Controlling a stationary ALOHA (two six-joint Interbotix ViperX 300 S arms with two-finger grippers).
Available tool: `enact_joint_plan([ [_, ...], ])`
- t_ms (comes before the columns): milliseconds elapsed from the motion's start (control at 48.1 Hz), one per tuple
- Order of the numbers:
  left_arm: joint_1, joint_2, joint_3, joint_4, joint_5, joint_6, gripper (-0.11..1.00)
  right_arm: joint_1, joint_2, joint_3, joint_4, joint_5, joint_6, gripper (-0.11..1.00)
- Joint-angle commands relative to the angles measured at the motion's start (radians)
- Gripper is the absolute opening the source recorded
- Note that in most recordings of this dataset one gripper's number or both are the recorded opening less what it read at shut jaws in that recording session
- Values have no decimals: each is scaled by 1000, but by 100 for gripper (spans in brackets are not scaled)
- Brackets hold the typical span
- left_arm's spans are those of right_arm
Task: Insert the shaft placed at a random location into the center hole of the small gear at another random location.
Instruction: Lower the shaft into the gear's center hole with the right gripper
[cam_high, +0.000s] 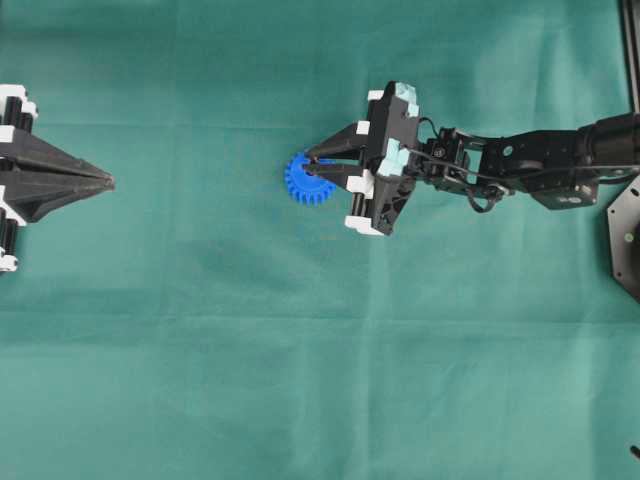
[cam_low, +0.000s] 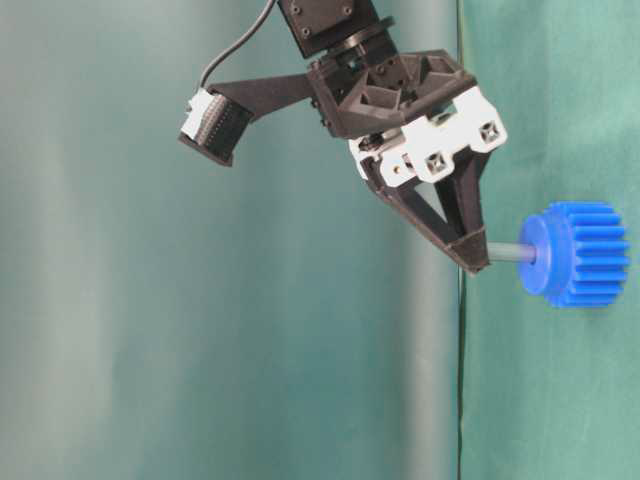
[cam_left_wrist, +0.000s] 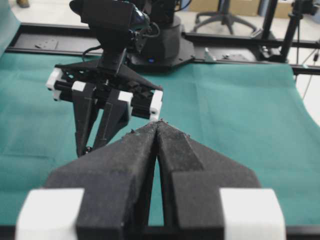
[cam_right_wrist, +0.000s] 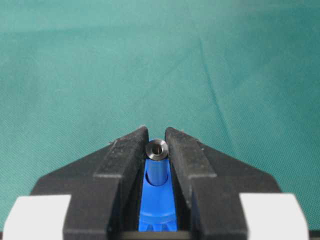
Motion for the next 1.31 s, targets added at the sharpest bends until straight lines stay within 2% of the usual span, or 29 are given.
enact_joint_plan([
  [0,-2,3,-9,-2,-6,2,-1,-2,-12,-8,2,-11,-2,16],
  [603,-2,3,-8,-2,-6,2,-1,-8,61,-25,3,-26,-2,16],
  [1289,-2,5,-8,-2,-8,2,-1,-8,72,-28,2,-21,-2,17],
])
